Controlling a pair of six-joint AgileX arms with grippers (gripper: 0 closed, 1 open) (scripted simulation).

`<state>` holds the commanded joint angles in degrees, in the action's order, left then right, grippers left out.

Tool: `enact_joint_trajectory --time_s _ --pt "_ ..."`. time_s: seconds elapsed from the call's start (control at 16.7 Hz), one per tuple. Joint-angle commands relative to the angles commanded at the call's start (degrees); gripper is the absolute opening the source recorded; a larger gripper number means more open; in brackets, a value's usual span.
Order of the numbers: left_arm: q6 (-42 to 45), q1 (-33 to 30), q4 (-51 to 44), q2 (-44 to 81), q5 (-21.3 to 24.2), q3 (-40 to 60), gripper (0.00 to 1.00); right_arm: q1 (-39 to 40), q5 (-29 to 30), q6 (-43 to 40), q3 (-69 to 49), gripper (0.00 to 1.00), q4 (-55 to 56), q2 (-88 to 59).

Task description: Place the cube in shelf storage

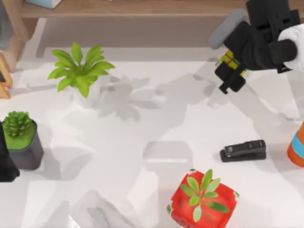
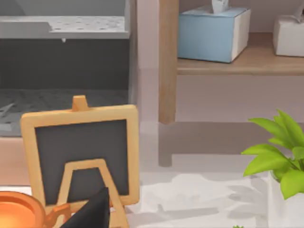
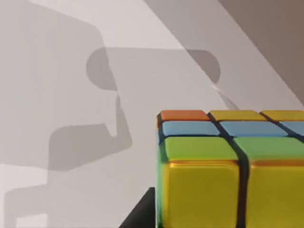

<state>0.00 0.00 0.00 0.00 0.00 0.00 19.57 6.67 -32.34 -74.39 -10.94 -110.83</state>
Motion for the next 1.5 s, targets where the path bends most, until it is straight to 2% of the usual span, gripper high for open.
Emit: enact_joint_trajectory --time_s 0.18,0.36,0.54,0.72,1.02,1.5 --pt "0.0 0.0 0.0 0.0 0.0 0.0 1.0 7.1 2.0 4.6 9.4 0.0 25.2 0.2" --pt "0.0 0.0 0.0 0.0 0.0 0.0 1.0 10.3 4.4 10.3 16.3 0.0 48.6 -0.6" --pt "0.0 0.0 0.0 0.0 0.0 0.0 1.0 9.2 7.1 16.7 21.2 0.0 67.4 -2.3" --pt "0.0 0.0 0.0 0.0 0.0 0.0 1.0 5.5 9.7 22.7 25.0 0.0 81.3 -4.0" --pt "0.0 0.0 0.0 0.0 0.0 0.0 1.0 -1.4 12.5 28.8 28.1 0.0 92.8 -5.9" --pt "0.0 0.0 0.0 0.0 0.0 0.0 1.0 -1.7 12.5 29.2 27.2 0.0 92.8 -6.1"
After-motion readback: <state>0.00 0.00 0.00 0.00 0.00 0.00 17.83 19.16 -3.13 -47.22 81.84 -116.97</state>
